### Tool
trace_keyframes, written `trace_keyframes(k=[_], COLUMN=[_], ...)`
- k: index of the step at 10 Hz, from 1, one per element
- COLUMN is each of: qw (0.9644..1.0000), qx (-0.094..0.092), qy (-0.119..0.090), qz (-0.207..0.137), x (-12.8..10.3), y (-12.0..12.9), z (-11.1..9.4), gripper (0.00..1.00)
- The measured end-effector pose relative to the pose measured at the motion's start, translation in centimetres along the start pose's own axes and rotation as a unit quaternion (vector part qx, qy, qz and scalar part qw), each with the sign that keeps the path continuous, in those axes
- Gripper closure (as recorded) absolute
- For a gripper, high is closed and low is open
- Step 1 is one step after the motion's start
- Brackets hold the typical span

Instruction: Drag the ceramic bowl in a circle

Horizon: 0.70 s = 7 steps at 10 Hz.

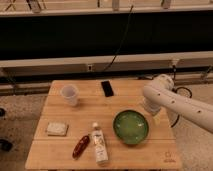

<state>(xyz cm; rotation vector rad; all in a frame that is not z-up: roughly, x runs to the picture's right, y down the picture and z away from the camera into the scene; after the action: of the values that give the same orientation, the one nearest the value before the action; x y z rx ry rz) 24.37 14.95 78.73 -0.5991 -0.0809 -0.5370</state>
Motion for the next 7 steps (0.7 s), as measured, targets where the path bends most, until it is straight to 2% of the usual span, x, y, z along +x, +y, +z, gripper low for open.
trace_keyframes(k=[7], qw=[0.9976], qx=[-0.006], qy=[-0.017], qz=[-0.067], x=[0.4], y=[0.1], z=[1.3], gripper=[0.2])
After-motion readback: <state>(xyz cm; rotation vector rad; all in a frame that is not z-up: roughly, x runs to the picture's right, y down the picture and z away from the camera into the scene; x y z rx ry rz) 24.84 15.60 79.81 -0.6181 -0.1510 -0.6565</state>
